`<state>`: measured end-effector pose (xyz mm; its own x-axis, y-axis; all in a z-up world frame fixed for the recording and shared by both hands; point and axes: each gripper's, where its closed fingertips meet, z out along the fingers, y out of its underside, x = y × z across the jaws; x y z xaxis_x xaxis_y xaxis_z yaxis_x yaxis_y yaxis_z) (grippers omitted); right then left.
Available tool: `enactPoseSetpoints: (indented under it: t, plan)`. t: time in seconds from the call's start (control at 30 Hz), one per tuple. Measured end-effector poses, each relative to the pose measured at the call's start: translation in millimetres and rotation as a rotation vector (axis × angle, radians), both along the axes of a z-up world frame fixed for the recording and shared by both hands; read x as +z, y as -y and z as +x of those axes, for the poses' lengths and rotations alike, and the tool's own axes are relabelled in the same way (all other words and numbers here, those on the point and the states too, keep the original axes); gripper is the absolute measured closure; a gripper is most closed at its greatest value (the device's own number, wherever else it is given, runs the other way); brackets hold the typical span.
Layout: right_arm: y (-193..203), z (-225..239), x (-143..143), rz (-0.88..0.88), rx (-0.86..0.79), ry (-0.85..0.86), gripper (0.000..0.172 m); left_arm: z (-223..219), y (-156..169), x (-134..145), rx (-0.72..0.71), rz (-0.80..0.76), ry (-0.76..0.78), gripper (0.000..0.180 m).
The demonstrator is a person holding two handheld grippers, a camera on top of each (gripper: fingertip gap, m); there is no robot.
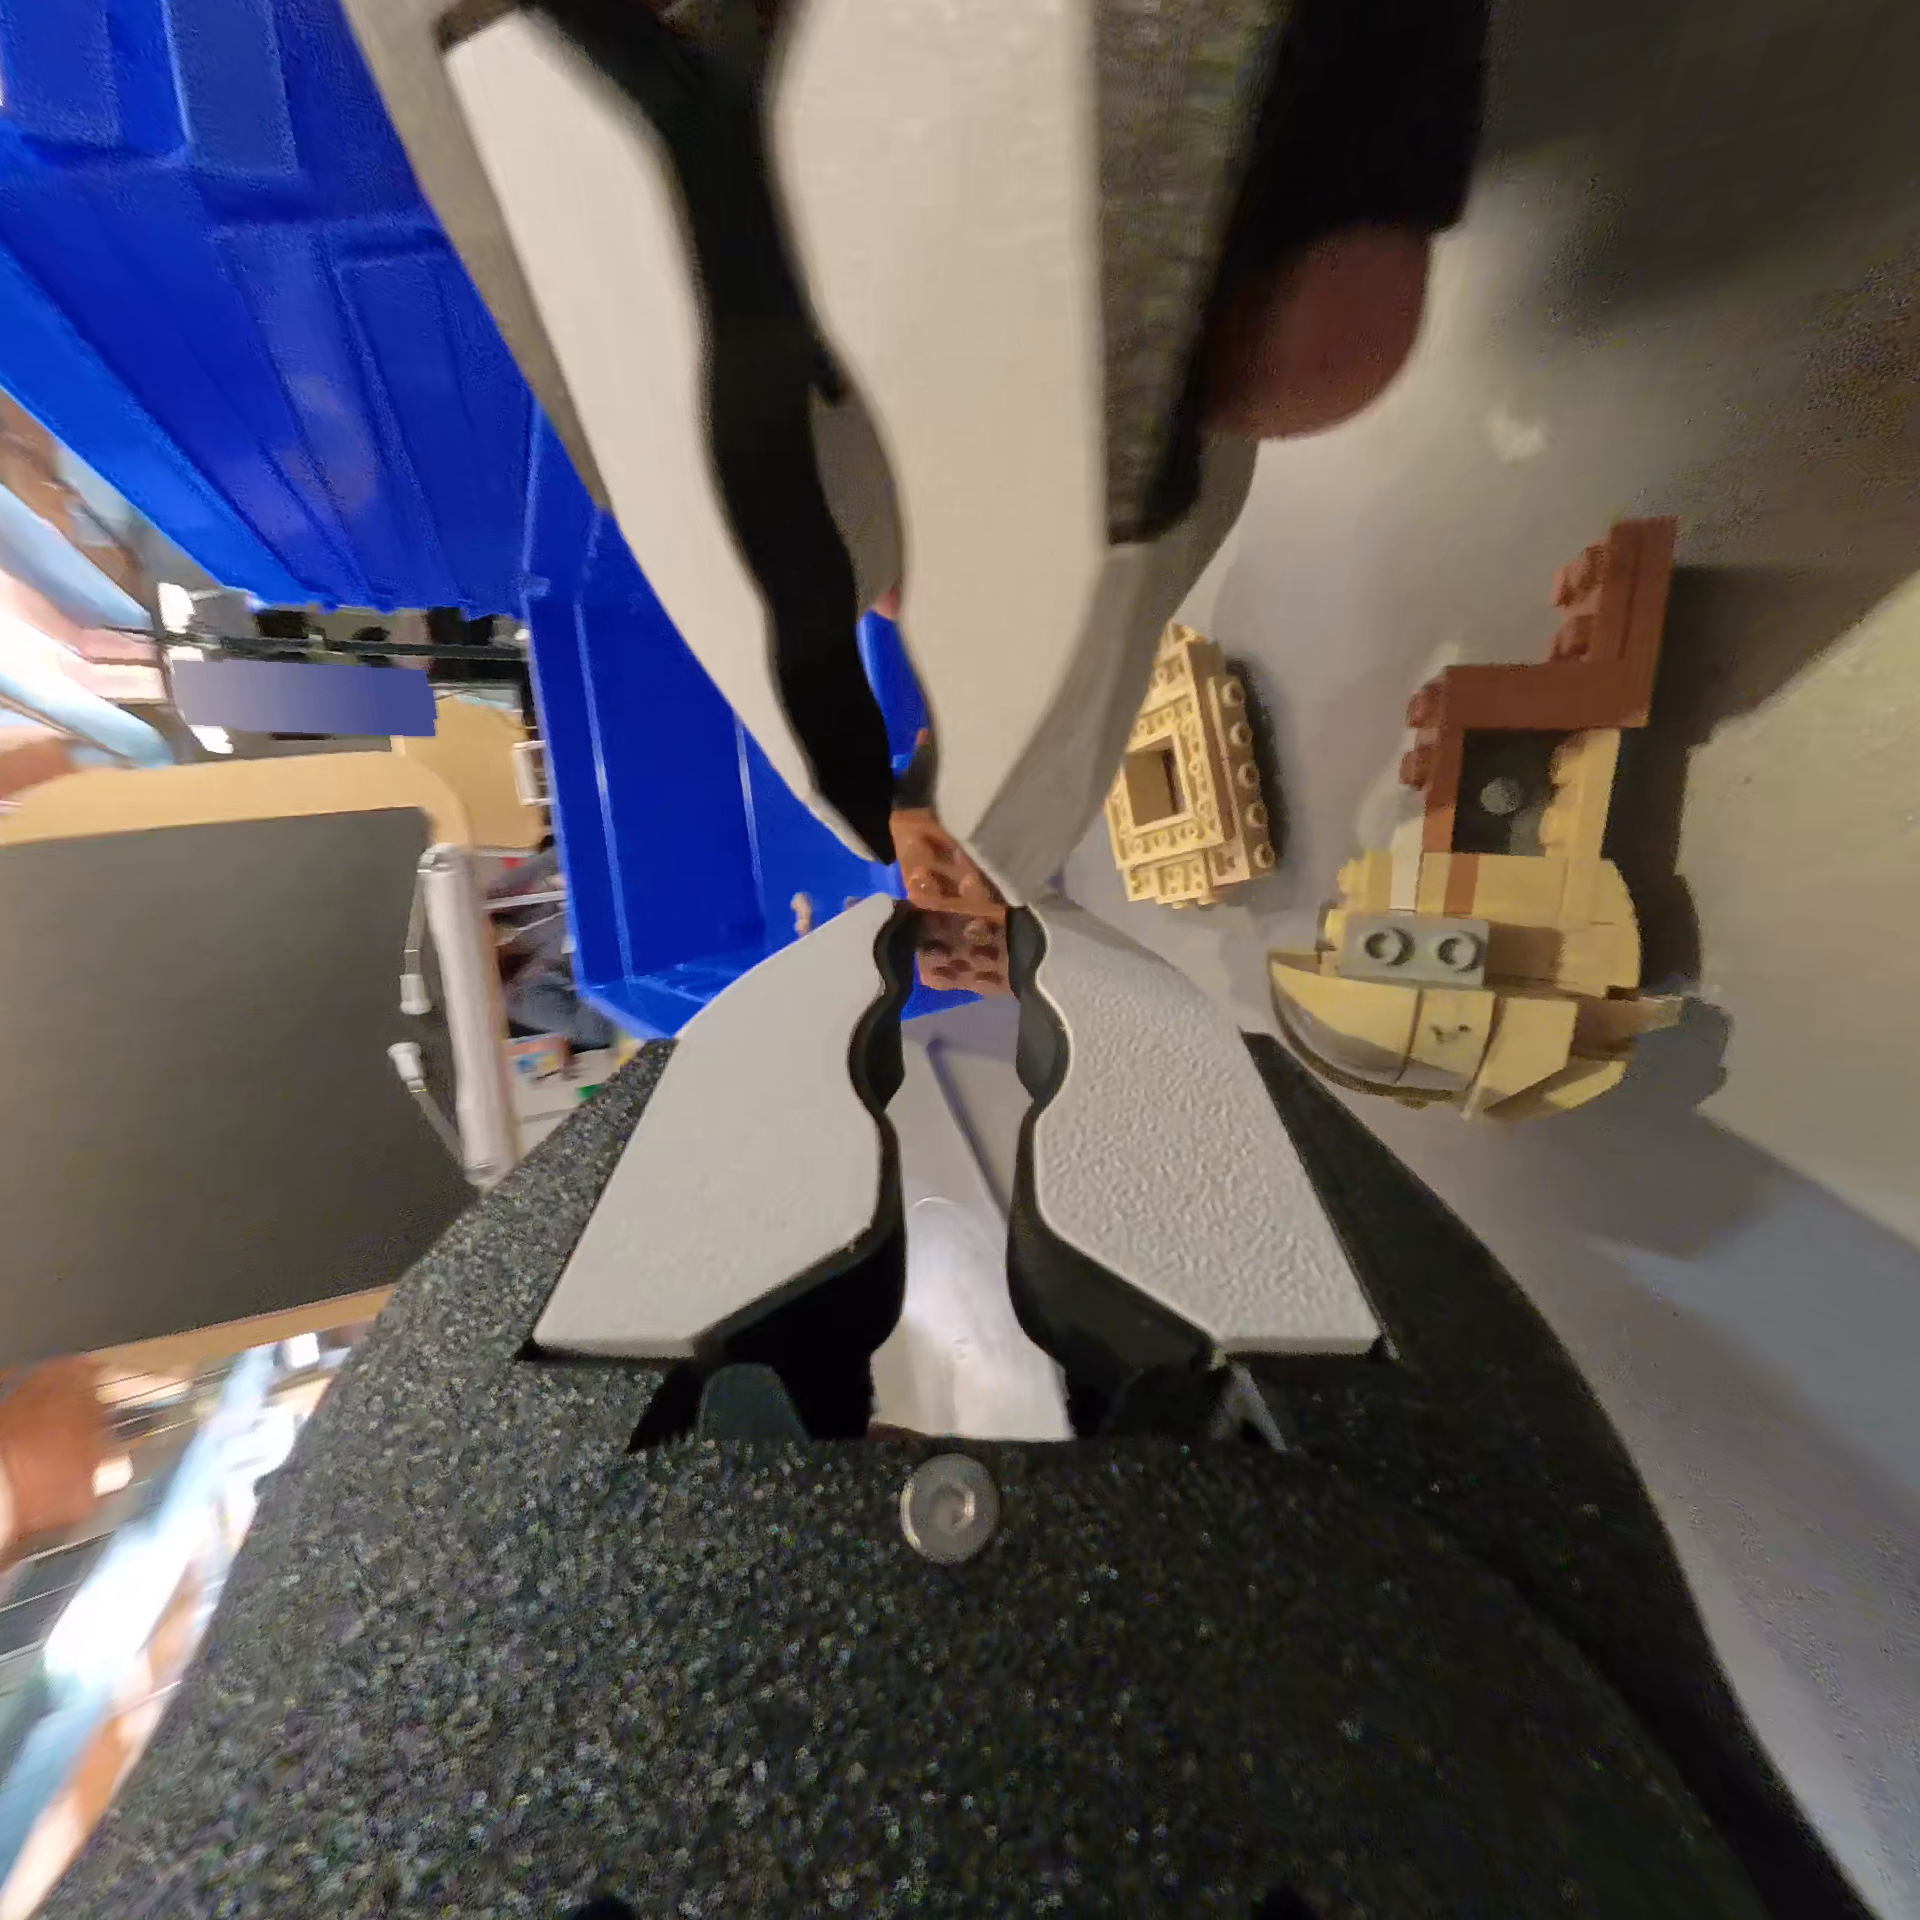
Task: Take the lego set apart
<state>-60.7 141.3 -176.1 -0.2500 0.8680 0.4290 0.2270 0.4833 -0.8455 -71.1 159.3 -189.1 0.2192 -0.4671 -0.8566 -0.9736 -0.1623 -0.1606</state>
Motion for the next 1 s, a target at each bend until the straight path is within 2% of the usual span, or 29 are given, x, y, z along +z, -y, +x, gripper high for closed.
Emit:
enactPoseSetpoints:
  t: [0.17,0.33,0.47,0.53,0.63,0.7,0.8,0.9,1.0]
  plan:
    - [-2,-5,2,0.243,-0.017,-0.082,0.154,-1,-2,-5,-0.017,-0.063,0.258,0.163]
    - [-1,-9,7,0.292,0.025,-0.126,0.154,-2,-1,-2,-0.056,-0.059,0.414,0.163]
    - [1,-9,17,0.205,0.081,-0.19,0.154,-1,2,7,-0.106,-0.033,0.518,0.162]
    - [-1,-8,23,0.108,0.092,-0.216,0.155,-2,4,13,-0.129,-0.018,0.593,0.162]
    - [-10,-3,28,-0.057,0.057,-0.233,0.155,3,7,22,-0.18,-0.049,0.767,0.154]
    - [-23,2,32,-0.184,-0.008,-0.229,0.155,4,6,30,-0.195,-0.017,0.831,0.148]
    - [-33,9,37,-0.478,-0.075,-0.175,0.155,6,1,42,-0.186,0.129,0.74,0.144]
    - [-31,17,49,-0.77,-0.091,-0.163,0.155,14,1,48,-0.161,0.254,0.493,0.143]
    - [-18,23,60,-0.965,-0.039,-0.145,0.155,19,5,58,-0.077,0.371,0.253,0.142]
